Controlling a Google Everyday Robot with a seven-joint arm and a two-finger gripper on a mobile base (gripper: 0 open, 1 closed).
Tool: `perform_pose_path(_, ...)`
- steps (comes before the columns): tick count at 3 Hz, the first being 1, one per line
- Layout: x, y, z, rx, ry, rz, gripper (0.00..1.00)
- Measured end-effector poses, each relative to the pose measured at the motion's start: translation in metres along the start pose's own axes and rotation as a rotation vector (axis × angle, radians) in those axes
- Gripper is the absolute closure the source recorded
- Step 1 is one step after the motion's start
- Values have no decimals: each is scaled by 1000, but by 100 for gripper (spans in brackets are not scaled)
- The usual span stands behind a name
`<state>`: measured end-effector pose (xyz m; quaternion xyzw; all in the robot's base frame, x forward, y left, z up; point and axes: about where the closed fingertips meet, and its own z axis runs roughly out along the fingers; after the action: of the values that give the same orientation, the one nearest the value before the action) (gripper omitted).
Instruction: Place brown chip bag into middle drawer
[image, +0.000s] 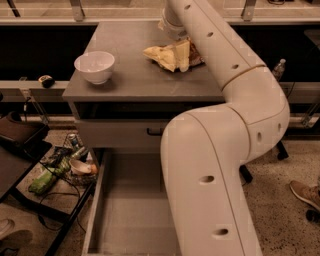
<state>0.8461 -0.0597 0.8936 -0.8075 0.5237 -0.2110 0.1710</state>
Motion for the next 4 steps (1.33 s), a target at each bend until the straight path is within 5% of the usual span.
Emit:
perform_pose_path(1,-8,7,34,-52,8,-25,16)
perform_pose_path(4,-8,8,37,-55,7,-25,86)
